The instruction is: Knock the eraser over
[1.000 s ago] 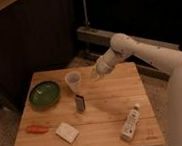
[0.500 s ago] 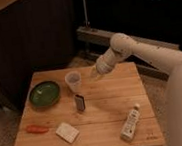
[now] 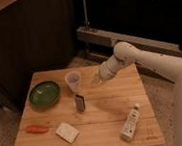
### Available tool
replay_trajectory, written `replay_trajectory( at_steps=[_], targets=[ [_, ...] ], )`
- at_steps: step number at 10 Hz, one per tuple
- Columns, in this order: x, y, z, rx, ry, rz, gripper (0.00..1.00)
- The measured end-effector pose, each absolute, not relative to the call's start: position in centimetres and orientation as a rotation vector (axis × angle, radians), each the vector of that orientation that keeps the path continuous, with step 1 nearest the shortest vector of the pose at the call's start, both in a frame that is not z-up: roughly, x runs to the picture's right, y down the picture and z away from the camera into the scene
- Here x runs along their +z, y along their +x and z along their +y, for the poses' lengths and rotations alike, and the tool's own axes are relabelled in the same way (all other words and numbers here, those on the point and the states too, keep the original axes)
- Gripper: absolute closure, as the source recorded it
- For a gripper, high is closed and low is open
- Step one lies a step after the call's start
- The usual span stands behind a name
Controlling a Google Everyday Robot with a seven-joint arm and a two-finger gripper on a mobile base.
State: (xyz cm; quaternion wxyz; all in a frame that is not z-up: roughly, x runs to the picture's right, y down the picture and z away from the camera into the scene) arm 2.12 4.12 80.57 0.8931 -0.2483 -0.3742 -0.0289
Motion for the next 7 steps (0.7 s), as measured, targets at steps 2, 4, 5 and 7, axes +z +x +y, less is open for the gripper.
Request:
replay_trajectory(
  at_steps=[2,4,5,7],
  targets=[
    [80.4,1.5,6.0,-0.079,-0.513,-0.788,0.86],
    [80.0,-0.1,8.2,-0.117,-0.534,-0.812,0.86],
    [79.8,-1.1,9.3,-0.136,-0.549,-0.837,0.86],
    [79.4,-2.4,11.0,-0.170,-0.581,-0.886,0.86]
  ],
)
